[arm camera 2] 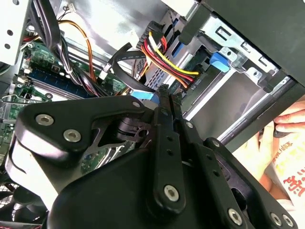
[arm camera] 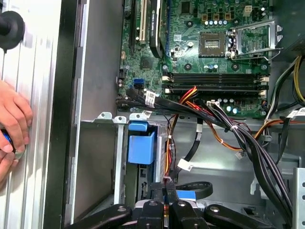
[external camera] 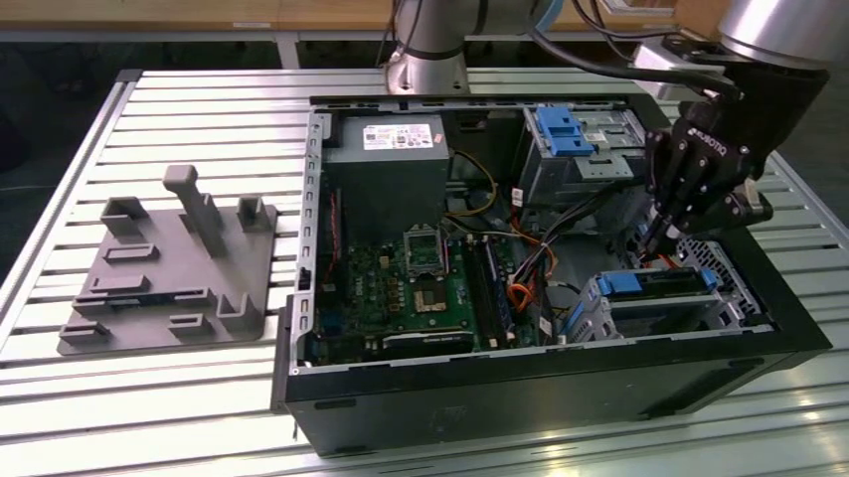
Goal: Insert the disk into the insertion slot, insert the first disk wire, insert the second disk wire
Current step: 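Insert the second disk wire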
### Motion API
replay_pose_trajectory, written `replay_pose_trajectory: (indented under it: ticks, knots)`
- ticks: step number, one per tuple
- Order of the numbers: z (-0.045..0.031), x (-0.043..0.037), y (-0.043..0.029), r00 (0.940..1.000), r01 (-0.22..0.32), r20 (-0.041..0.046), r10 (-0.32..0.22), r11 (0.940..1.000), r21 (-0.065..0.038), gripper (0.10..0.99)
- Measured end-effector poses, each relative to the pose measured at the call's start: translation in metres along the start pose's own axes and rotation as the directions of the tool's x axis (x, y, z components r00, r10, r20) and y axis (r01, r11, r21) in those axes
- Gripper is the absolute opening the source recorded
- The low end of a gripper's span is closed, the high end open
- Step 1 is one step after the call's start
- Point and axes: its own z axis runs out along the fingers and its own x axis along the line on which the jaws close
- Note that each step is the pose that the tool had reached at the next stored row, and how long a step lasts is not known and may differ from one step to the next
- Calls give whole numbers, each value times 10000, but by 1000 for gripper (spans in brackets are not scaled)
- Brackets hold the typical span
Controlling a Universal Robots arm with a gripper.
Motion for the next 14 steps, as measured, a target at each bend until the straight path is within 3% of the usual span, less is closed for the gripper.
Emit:
replay_pose_trajectory:
  ticks: [10, 14]
  knots:
    - [2, 22, -21, 10000, -53, 43, 53, 10000, -81, 141]
    - [4, 22, -22, 9995, -303, 85, 304, 9994, -147, 141]
